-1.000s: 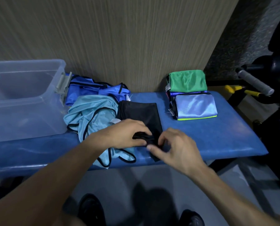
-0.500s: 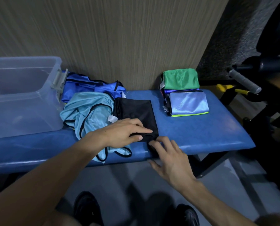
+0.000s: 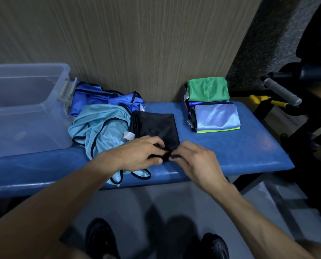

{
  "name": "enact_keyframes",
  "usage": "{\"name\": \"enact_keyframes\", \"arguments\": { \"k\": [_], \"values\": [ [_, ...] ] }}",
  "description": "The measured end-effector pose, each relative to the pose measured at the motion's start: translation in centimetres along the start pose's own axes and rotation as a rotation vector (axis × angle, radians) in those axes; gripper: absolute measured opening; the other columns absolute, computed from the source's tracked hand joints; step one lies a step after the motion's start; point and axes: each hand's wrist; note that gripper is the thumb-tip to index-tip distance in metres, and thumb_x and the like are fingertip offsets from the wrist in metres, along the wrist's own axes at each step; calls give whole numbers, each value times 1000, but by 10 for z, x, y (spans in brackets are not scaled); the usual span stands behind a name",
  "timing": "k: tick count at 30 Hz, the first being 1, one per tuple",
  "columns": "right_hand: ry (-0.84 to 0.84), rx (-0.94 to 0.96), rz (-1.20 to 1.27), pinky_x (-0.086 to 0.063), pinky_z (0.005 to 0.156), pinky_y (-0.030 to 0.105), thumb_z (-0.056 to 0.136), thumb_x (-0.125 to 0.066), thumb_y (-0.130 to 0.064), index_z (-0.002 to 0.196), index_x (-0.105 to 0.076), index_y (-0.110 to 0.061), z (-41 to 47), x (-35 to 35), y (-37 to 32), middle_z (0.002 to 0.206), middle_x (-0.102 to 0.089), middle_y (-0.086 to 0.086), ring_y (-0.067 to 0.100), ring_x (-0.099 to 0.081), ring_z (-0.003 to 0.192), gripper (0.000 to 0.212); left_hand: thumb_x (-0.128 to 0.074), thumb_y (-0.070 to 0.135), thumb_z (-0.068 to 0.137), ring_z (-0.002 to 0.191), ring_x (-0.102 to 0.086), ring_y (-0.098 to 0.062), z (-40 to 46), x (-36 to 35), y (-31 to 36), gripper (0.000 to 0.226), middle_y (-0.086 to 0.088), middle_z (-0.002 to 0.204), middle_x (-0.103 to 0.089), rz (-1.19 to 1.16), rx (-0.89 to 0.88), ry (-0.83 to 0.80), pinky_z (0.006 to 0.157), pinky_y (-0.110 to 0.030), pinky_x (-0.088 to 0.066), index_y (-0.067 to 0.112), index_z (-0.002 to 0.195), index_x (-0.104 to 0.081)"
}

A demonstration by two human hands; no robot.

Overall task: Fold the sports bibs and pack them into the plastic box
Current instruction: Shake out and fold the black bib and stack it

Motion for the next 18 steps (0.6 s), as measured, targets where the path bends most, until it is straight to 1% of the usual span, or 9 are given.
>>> {"name": "enact_keyframes", "arguments": {
  "k": [2,4,7,9,11,12,14,16,18],
  "values": [
    [-33,-66,58,-49,62,37,96,-59,-41,94,-69,-28,17,3,2,90,-59,-11,16,-59,85,16,-49,47,104,128,-41,-11,0,1,1,30,14,144,-41,13,5,-3,105,-37,-43,34,126,-65],
    [-92,-149,133,-49,68,39,96,-65,-37,93,-69,-26,32,2,6,87,-57,-12,17,-57,84,12,-48,48,103,126,-41,-11,1,1,1,29,14,143,-41,28,3,1,102,-36,-43,33,121,-65],
    [-216,-291,170,-50,74,41,95,-67,-36,89,-69,-22,50,-8,14,82,-58,-9,22,-58,83,15,-48,48,103,124,-40,-10,0,1,1,29,15,142,-40,25,-5,10,101,-37,-44,34,123,-63],
    [-272,-380,217,-51,73,39,94,-70,-35,78,-66,-24,58,-16,18,75,-58,-7,23,-58,80,20,-50,47,103,124,-39,-9,0,1,1,30,16,141,-40,16,-9,17,101,-36,-44,34,126,-63],
    [-318,-462,249,-46,68,32,92,-74,-34,71,-62,-28,63,-22,20,70,-58,-6,21,-58,76,24,-51,47,103,127,-38,-9,0,0,1,33,16,143,-39,8,-10,21,102,-34,-43,34,132,-61],
    [-336,-495,259,-43,66,29,90,-76,-32,73,-63,-28,65,-24,20,69,-58,-6,18,-57,74,22,-51,46,103,128,-37,-9,0,-1,1,35,15,144,-39,3,-11,25,103,-33,-43,34,135,-59],
    [-346,-540,283,-39,62,25,85,-81,-27,83,-65,-23,67,-25,20,69,-54,-6,13,-53,68,17,-52,46,102,129,-36,-8,-1,-2,1,40,16,145,-38,-3,-9,31,102,-29,-41,33,140,-56],
    [-326,-558,303,-40,62,27,81,-84,-25,92,-60,-21,68,-25,19,70,-52,-6,11,-48,66,27,-53,45,102,129,-35,-7,-1,-4,1,44,16,144,-38,-3,-3,32,101,-28,-40,32,144,-53],
    [-284,-516,238,-44,65,32,80,-85,-27,96,-55,-24,67,-26,16,67,-51,-7,15,-49,69,34,-55,44,101,129,-35,-7,-1,-5,1,46,17,144,-38,0,5,30,102,-31,-42,31,145,-52]
  ]
}}
Point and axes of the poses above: each hand's wrist, its own z-axis towards the middle knuckle, its own x-axis out of the back of the hand, y = z × x
